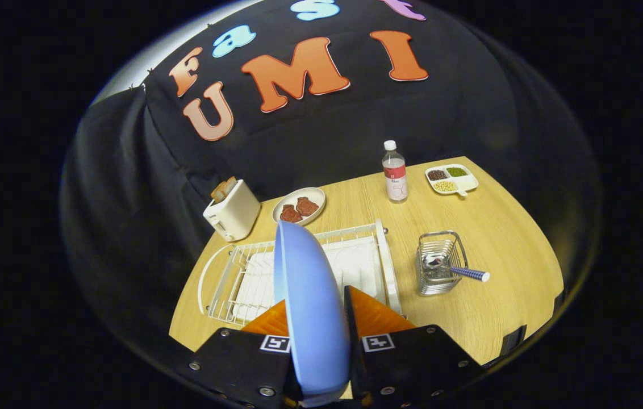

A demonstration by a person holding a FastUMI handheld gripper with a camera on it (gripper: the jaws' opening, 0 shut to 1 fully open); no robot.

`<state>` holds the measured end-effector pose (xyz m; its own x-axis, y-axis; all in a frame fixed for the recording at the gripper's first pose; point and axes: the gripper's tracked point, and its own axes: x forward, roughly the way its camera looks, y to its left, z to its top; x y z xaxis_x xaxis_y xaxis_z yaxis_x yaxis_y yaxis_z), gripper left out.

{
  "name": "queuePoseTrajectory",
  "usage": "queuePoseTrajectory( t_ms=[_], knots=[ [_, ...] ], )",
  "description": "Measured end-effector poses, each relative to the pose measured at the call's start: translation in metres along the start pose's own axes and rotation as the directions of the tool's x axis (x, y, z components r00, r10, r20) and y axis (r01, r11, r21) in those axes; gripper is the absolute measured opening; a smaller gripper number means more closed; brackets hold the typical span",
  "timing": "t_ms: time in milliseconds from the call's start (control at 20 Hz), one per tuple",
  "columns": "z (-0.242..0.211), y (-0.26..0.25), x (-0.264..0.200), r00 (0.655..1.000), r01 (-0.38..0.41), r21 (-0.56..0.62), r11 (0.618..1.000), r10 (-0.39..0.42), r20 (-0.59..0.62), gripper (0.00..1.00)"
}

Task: Take the plate from the dish rack, then take the spoon from the basket and place it into the plate.

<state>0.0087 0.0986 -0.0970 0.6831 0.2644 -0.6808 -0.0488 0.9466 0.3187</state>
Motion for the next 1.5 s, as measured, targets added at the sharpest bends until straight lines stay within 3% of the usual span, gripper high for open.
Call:
queuePoseTrajectory(
  t_ms=[350, 850, 1150, 1500],
  knots=[
    [-0.078, -0.013, -0.009, 0.991, -0.106, 0.087, 0.991, 0.112, -0.078, 0.30],
    [-0.154, -0.050, 0.011, 0.985, -0.070, 0.083, 0.994, 0.082, -0.150, 0.30],
    [-0.171, -0.051, 0.023, 0.972, -0.139, 0.129, 0.982, 0.160, -0.173, 0.32],
    [-0.172, -0.073, 0.039, 0.992, -0.038, 0.037, 0.999, 0.042, -0.116, 0.66]
  ],
)
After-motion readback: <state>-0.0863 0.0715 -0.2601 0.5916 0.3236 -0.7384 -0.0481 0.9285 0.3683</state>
